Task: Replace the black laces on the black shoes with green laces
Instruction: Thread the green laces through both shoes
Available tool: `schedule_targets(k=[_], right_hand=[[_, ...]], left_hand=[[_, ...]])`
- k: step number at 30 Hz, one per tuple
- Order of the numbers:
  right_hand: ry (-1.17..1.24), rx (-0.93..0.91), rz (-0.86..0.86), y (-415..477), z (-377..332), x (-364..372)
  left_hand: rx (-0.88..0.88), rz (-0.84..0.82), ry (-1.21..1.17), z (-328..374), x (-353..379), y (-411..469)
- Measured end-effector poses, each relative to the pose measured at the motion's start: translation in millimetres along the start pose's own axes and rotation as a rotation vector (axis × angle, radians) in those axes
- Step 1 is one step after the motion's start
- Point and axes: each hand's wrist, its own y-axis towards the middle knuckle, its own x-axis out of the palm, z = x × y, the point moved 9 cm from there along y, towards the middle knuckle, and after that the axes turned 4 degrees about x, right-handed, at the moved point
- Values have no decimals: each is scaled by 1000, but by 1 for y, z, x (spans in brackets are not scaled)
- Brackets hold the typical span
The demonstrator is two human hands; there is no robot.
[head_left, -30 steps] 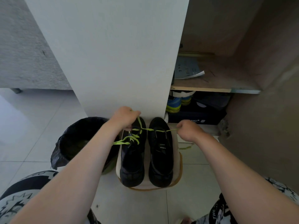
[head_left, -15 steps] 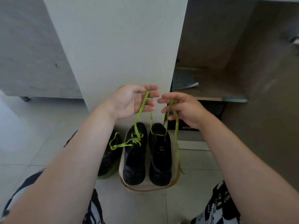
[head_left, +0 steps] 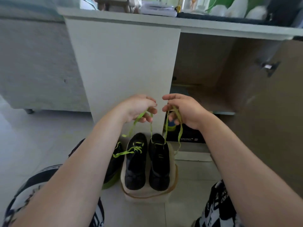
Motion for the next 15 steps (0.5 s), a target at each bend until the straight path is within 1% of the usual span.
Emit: schedule_targets(k=[3, 5, 9, 13, 15], right_hand=[[-16, -52, 5, -12, -14, 2], [34, -94, -4, -20, -23, 3], [133, -124, -76, -33, -46, 10], [28, -196, -80, -42, -77, 13], [0, -236, -38, -47, -93, 10]], left_hand=[[27, 37, 40, 12, -7, -9], [42, 54, 43, 23, -12, -15], [100, 123, 5, 53, -27, -22], [167, 121, -10, 87, -31, -27], [196, 115, -21, 101, -32, -32]])
